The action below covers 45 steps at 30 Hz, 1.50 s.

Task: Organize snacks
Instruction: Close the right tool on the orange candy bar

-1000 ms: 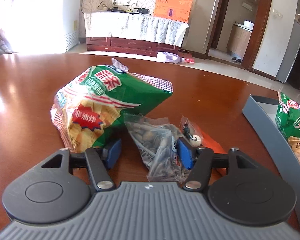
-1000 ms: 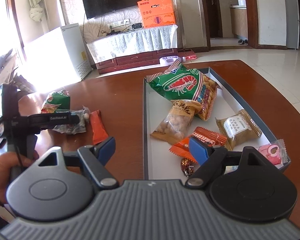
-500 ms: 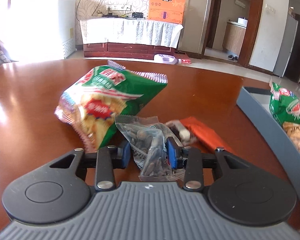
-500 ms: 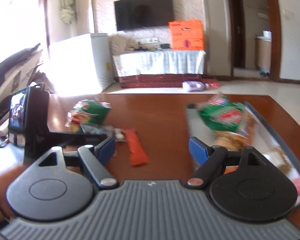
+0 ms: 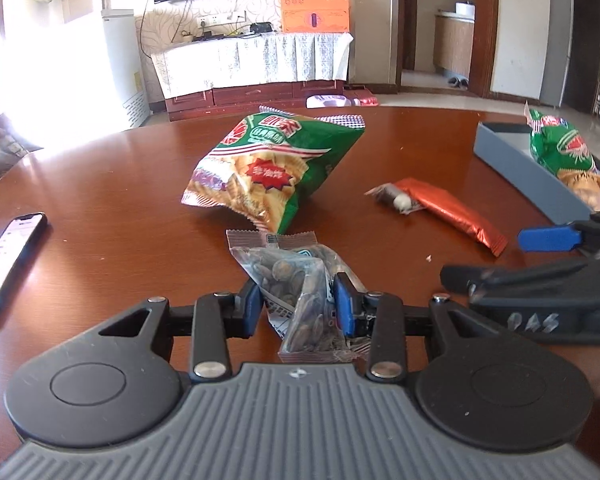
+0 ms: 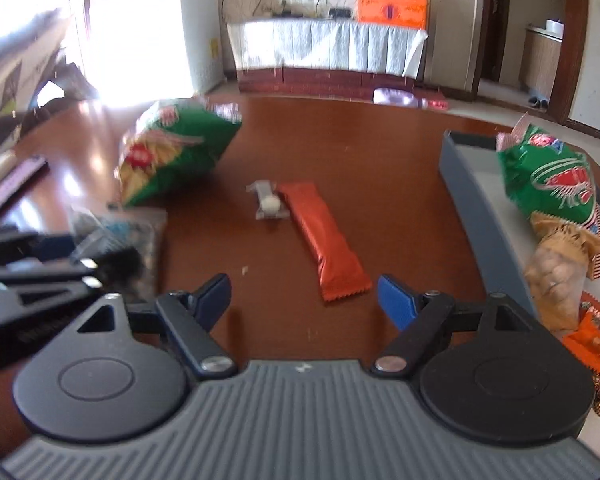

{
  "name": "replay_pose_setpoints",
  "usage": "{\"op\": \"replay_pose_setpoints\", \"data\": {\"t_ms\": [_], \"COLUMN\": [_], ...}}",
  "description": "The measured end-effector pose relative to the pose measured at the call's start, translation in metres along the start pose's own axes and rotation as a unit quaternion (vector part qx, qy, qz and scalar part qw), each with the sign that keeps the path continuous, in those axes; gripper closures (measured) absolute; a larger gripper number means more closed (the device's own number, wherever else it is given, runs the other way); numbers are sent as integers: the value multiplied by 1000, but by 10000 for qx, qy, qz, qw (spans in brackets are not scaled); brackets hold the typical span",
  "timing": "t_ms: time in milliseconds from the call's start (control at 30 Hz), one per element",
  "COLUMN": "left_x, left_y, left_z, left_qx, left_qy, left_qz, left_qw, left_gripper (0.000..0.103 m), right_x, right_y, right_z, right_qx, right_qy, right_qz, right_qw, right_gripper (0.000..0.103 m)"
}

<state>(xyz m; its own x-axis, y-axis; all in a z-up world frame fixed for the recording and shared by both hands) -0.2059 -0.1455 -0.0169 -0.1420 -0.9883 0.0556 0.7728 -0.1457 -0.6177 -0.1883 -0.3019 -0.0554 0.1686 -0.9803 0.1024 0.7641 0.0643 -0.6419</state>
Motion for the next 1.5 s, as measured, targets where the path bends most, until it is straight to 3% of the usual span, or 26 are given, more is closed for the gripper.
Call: {"op": "replay_pose_setpoints", "data": {"t_ms": [100, 333, 633, 1033, 1100, 1167, 1300, 1433, 1500], "left_x": [-1, 2, 2, -2, -2, -3, -9, -8, -5], "left_y": [-1, 1, 3, 5, 6, 7, 11, 17, 21], "left_z": [-1, -2, 0, 2, 2, 3, 3, 5, 6], "left_qx": [-1, 105, 108, 73, 68, 50, -74, -177, -233], "left_qy": [-47, -238, -356, -460, -478, -524, -760, -788, -743], "left_qz": [6, -20, -78, -96, -84, -70, -92, -120, -96], "left_qw": [10000, 9997, 9993, 9989, 9988, 9986, 9970, 9967, 9969], "left_gripper": [59, 59, 58, 50, 48, 42, 27, 13, 8], "right_x": [-3, 3, 11, 21, 21, 22, 19, 17, 16], "right_y": [2, 6, 18, 35, 34, 31, 25, 9, 1], "right_z": [-4, 0, 17, 30, 30, 32, 31, 24, 19], "right_qx": [-37, -149, -125, 24, 32, 45, 31, -68, -117], "right_qy": [-92, -101, -277, -154, -188, -87, -123, -123, -163], "right_qz": [-78, 198, -439, -298, -151, 150, 292, 327, 338], "right_qw": [9999, 9996, 9986, 9994, 9997, 9998, 9995, 9994, 9992], "right_gripper": [0, 0, 0, 0, 5, 26, 39, 67, 68]}}
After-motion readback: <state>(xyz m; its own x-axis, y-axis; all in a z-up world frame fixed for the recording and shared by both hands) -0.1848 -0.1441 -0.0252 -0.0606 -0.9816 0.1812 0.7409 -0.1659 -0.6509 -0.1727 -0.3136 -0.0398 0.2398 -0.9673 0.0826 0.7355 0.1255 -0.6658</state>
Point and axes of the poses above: each gripper's, at about its wrist camera, not at the fingertips, and y roughly the way its jaws point, x to its right, z to its top, the point moved 5 cm from there along y, roughly the way its jaws point, and after that the axes turned 8 degrees about -y, right-handed, at the moved point
